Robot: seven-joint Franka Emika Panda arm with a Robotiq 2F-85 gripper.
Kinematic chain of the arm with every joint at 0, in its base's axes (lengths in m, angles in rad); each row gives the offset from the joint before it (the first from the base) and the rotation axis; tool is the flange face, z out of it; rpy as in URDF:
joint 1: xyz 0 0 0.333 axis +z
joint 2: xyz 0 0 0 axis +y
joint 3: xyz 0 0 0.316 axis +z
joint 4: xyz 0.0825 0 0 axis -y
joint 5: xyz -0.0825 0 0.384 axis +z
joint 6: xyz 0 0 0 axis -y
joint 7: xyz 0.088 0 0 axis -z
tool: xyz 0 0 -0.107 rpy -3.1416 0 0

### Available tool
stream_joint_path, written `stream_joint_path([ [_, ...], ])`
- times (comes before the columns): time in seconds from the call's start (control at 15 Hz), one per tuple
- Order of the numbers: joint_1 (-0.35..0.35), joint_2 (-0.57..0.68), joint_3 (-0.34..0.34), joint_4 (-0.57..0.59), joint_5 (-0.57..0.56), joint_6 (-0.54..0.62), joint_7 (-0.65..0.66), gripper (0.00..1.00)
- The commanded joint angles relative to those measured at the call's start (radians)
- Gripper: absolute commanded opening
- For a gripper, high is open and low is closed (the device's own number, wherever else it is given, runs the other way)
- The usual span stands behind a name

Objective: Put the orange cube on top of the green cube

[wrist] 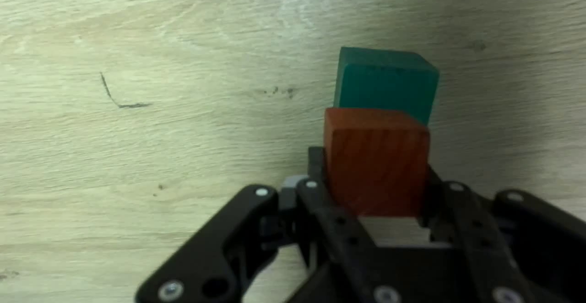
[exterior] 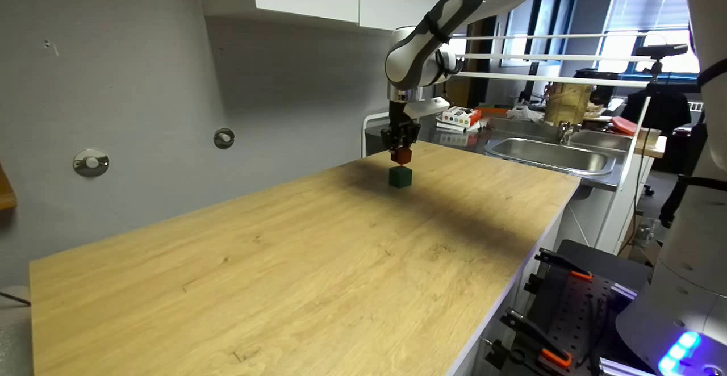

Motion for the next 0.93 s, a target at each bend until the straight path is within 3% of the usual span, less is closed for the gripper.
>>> stream_joint_path([
  [0.0,-0.001,0.023,0.008,0.034,0.028,-0.036,-0.011,0.19],
  [0.27,-0.001,0.042,0.005,0.029,0.03,-0.039,-0.008,0.19],
  [0.33,0.0,0.043,0.004,0.031,0.029,-0.04,-0.004,0.69],
  [0.47,0.001,0.042,0.004,0.031,0.028,-0.045,-0.003,0.72],
  [0.73,0.013,0.035,0.001,0.027,0.012,-0.056,0.005,1.0],
  [0.87,0.024,0.023,-0.005,0.02,-0.002,-0.056,0.022,1.0],
])
